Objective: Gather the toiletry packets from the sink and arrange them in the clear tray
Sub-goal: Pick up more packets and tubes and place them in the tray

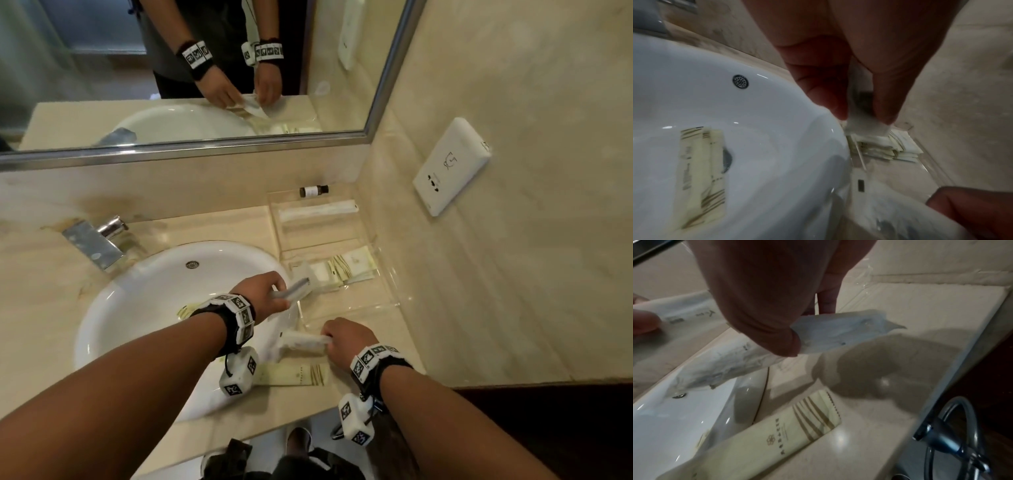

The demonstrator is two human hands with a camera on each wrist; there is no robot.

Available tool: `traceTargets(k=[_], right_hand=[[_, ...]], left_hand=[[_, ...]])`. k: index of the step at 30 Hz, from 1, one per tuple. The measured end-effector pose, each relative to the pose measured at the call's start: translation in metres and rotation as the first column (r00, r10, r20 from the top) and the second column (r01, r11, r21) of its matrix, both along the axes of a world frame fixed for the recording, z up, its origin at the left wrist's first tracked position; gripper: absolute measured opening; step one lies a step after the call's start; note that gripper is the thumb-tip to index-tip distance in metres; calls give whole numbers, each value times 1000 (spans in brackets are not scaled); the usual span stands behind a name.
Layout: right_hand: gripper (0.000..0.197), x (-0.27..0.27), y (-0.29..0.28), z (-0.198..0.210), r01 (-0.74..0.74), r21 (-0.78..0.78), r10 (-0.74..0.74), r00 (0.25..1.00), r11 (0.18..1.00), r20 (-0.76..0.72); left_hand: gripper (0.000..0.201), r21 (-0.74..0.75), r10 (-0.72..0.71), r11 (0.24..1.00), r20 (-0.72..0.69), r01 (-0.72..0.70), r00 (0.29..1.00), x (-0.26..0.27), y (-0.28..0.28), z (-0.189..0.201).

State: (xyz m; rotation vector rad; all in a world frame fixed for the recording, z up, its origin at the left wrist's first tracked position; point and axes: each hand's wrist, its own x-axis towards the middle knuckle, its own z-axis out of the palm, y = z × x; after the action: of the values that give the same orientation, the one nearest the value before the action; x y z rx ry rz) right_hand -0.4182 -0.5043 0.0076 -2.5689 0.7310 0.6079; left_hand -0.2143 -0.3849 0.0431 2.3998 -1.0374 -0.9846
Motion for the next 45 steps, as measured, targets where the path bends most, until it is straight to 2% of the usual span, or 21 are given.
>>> traceTargets(k=[5,10,14,19,22,25,29,33,37,39,40,42,45], right_hand=[[16,-9,-24,2,88,-16,-86,992,996,89],[19,-18,-48,0,156,-34,-148,972,987,185],[21,-14,-66,0,131,-191,-85,970,973,230],[19,-1,-81,1,105,-317,-38,976,943,213],[25,7,-88,-6,54,-317,-6,989,947,151],[32,17,-88,-14,12,-234,13,995,972,103],[40,30,-81,-29,56,-106,-56,998,993,5],[44,33,-77,-30,-18,-66,12,997,998,-80],[47,32,-81,-22,34,-46,-36,999,998,-38],[38,33,-83,-13,150,-9,-149,988,989,49],[32,33,-83,-8,223,43,-226,969,974,100],[23,35,-82,-3,358,252,-406,897,899,174],[20,39,-77,3,459,568,-647,740,683,181]], left_hand=[[13,-61,3,998,-62,-7,998,-14,-23,-8],[12,-112,26,993,-118,-39,993,-27,-49,-11],[14,-132,56,989,-41,-61,998,-28,-67,-6],[12,-155,136,976,-129,-155,982,-15,-64,-8],[16,-169,146,971,-152,-171,978,-10,-56,-11],[21,-157,147,972,-166,-173,975,-6,-49,-11],[24,-152,142,973,-189,-172,972,-3,-46,-10],[23,-144,134,975,-223,-168,966,-4,-47,-12],[24,-148,142,971,-274,-188,951,-7,-54,-13],[21,-152,163,964,-304,-216,939,-10,-59,-13],[20,-157,167,962,-320,-225,933,-11,-62,-13],[17,-162,164,959,-345,-231,924,-13,-68,-15],[17,-179,156,955,-382,-238,911,-19,-77,-16]])
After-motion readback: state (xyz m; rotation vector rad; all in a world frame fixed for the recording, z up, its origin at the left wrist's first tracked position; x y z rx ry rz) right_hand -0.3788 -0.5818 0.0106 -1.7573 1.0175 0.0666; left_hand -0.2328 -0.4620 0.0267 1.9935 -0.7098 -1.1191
